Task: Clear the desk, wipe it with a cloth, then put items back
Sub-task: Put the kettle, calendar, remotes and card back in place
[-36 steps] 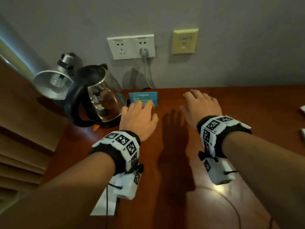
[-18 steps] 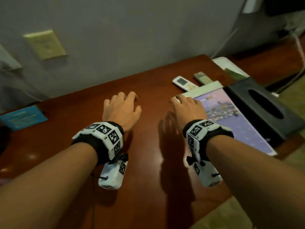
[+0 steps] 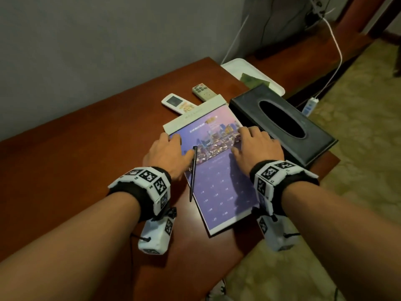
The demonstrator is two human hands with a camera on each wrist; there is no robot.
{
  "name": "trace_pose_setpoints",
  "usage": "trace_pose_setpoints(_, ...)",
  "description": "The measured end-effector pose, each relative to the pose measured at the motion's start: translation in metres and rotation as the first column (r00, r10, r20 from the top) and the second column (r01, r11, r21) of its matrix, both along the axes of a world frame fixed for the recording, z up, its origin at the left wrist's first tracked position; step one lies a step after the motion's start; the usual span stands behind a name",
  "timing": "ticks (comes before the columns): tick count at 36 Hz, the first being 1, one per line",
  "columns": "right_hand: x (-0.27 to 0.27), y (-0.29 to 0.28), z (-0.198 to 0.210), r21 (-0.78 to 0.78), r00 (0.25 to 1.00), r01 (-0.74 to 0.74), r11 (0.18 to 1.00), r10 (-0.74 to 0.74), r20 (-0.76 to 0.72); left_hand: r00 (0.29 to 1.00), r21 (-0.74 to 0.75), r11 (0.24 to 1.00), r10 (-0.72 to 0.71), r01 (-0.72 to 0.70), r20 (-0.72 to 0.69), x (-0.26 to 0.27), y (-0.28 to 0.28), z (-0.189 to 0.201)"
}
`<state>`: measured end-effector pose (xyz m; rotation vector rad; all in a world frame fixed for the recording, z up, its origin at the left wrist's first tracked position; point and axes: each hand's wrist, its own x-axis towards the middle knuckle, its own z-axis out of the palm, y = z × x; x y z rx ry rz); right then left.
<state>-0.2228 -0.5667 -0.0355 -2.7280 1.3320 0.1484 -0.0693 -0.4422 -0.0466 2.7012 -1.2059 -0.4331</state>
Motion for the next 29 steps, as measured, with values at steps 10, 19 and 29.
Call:
trace_pose_setpoints(10,0.006,-0.019,-0.003,-0.011,0.996,-0.057,0.998,0.058,0.067,0.994,0.133,0.99,-0.067,0.055,0.084,-0.017,-0.024,-0.019)
trace_pose_setpoints(19,0.009,-0.022,0.001,-0.021,0.994,-0.068,0.997,0.069,0.081,0.998,0.079,0.997,0.013,-0.018,0.067,-0.012,-0.025,-0.006)
trace_pose_setpoints(29,0.056,-0.012,0.022,-0.069,0.984,-0.145,0.987,0.152,0.096,0.973,0.052,0.981,0.179,-0.188,0.146,0.036,0.011,0.033)
